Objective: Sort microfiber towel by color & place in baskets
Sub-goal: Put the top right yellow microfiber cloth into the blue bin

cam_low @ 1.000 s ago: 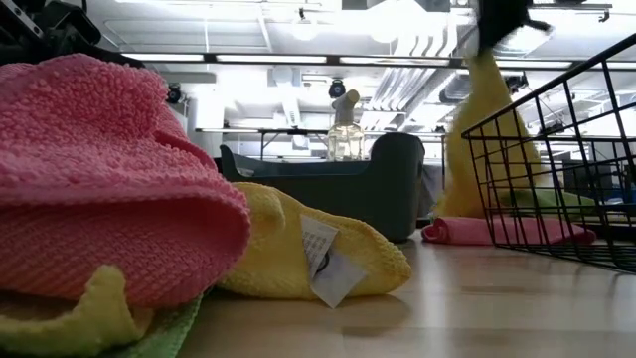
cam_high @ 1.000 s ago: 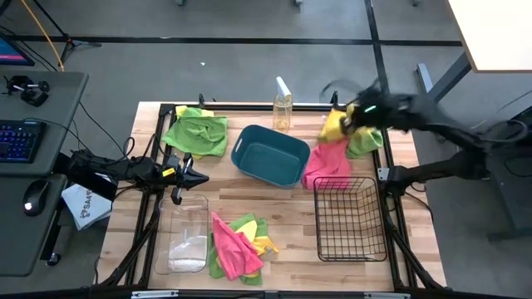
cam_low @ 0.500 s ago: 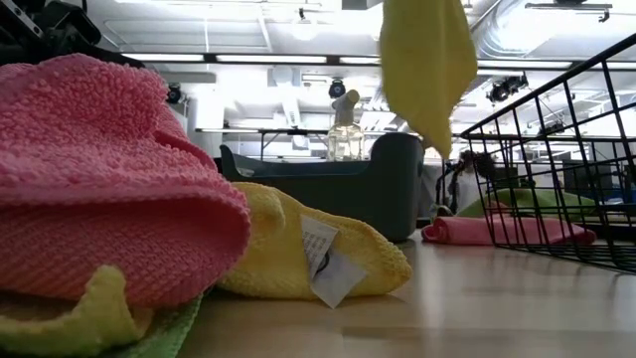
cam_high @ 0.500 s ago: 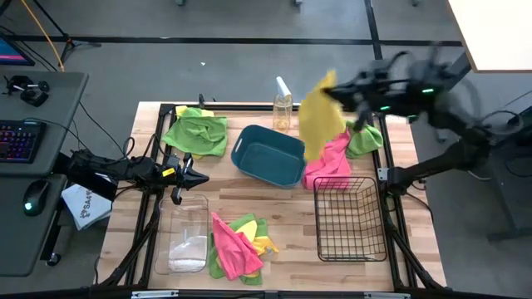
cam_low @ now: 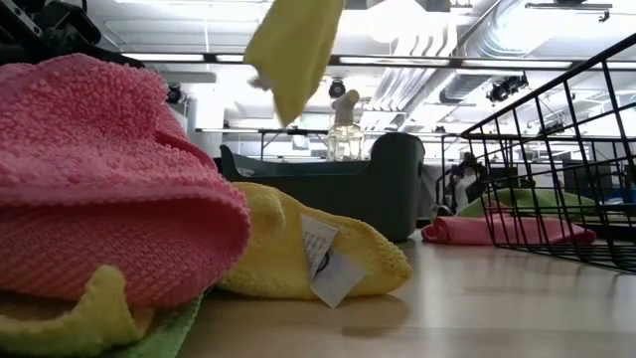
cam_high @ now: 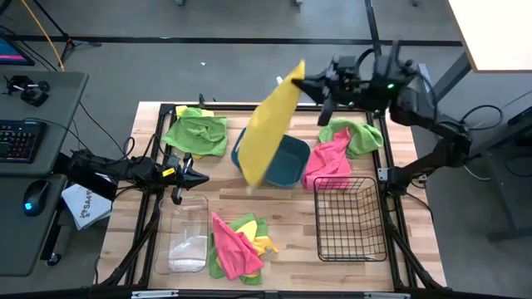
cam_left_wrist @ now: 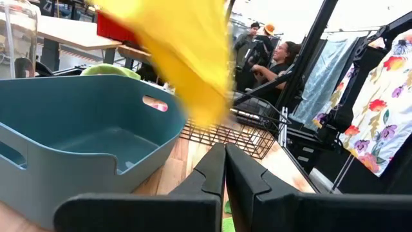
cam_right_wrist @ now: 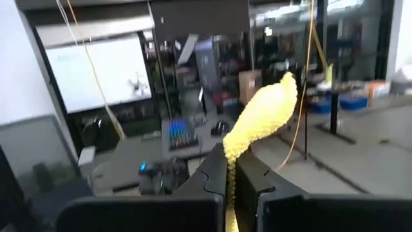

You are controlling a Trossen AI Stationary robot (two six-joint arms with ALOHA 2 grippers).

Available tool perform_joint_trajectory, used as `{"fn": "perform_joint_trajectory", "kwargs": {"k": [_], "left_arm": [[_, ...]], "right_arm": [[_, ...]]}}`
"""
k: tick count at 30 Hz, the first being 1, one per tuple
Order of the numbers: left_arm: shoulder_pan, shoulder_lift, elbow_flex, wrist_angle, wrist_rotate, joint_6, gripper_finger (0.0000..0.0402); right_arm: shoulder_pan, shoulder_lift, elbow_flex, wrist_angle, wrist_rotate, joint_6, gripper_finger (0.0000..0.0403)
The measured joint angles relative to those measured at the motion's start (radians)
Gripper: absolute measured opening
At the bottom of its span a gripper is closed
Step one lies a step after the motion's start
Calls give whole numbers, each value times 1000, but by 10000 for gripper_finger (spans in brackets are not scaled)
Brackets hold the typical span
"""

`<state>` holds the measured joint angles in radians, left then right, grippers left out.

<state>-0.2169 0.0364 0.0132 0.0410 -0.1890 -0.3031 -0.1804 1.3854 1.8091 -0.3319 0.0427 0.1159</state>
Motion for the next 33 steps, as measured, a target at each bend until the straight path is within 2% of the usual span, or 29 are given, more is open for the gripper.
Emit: {"fn": "perform_joint_trajectory", "kwargs": {"k": [5, 12, 22, 33], "left_arm": [[0, 0, 0, 0, 0, 0, 0], [0, 0, 0, 0, 0, 0, 0], [0, 0, 0, 0, 0, 0, 0], [0, 0, 0, 0, 0, 0, 0]], "right_arm": [[-3, 0, 43, -40, -41, -11, 0], [36, 39, 41, -208, -51, 55, 0], [71, 89, 40, -183, -87, 65, 0], [13, 97, 41, -274, -68, -47, 0]]}}
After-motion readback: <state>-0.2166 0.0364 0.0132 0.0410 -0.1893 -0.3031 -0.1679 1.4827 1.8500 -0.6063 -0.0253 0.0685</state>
